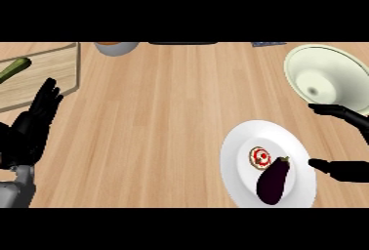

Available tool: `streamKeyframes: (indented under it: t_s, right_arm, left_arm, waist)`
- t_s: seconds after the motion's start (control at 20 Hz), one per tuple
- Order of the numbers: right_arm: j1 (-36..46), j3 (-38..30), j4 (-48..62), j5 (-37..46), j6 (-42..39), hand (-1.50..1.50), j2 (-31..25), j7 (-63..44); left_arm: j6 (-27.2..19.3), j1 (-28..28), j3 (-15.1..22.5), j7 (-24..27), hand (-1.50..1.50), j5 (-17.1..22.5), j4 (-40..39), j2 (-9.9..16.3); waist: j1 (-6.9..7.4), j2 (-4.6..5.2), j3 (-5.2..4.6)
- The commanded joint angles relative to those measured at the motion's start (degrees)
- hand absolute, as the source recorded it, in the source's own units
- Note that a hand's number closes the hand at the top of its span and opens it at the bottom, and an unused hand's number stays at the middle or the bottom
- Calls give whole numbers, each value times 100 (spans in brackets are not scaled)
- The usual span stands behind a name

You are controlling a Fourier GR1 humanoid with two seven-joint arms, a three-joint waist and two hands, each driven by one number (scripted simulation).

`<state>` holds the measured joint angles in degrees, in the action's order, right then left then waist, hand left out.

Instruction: Pick the cupcake from the plate and place it in the bowl

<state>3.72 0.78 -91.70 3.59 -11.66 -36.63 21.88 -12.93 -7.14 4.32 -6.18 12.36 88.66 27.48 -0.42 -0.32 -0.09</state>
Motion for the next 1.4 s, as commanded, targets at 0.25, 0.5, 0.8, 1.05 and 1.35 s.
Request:
streamKeyframes:
  t_s: [0.25,0.5,0.8,1.05,1.35]
  right_arm:
    - [-1131,-610,-591,621,-316,-150,-431,645]
    - [-251,-989,-1034,-89,-1173,-150,-764,-620]
    - [742,-388,-1448,130,-1575,-150,-708,-2123]
    - [1408,405,-913,941,-2230,-150,-1199,-2221]
    - [2066,1291,-543,1325,-2860,-150,-724,-2841]
  left_arm:
    - [-35,-145,-278,-322,0,-257,195,-156]
    - [8,-287,-270,-210,0,-434,-53,-336]
    - [144,-158,-314,-196,0,-521,47,-393]
    - [171,-341,-245,11,0,-567,-298,-585]
    - [233,-437,-366,-47,0,-593,-326,-588]
  waist:
    - [18,23,9]
    - [44,34,4]
    - [103,28,1]
    - [219,78,-2]
    - [138,56,5]
